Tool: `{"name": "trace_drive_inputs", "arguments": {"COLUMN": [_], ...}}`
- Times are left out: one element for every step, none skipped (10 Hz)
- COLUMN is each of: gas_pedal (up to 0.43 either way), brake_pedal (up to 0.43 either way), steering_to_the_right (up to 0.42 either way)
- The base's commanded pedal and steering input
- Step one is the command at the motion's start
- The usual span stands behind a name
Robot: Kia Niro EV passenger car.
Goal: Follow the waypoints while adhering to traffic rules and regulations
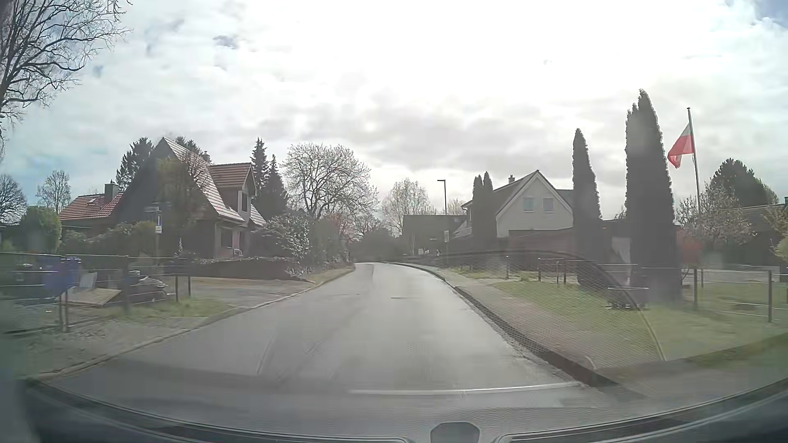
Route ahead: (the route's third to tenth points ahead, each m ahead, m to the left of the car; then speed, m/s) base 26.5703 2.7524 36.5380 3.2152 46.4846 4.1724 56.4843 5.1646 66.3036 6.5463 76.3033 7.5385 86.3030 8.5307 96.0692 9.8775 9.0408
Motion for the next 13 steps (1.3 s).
{"name": "trace_drive_inputs", "arguments": {"gas_pedal": [0.268, 0.268, 0.268, 0.268, 0.268, 0.248, 0.240, 0.220, 0.197, 0.189, 0.189, 0.177, 0.177], "brake_pedal": [0.000, 0.006, 0.006, 0.000, 0.000, 0.006, 0.000, 0.000, 0.000, 0.000, 0.000, 0.000, 0.000], "steering_to_the_right": [0.000, 0.000, -0.001, -0.001, -0.003, -0.003, -0.004, -0.005, -0.006, -0.009, -0.013, -0.018, -0.019]}}
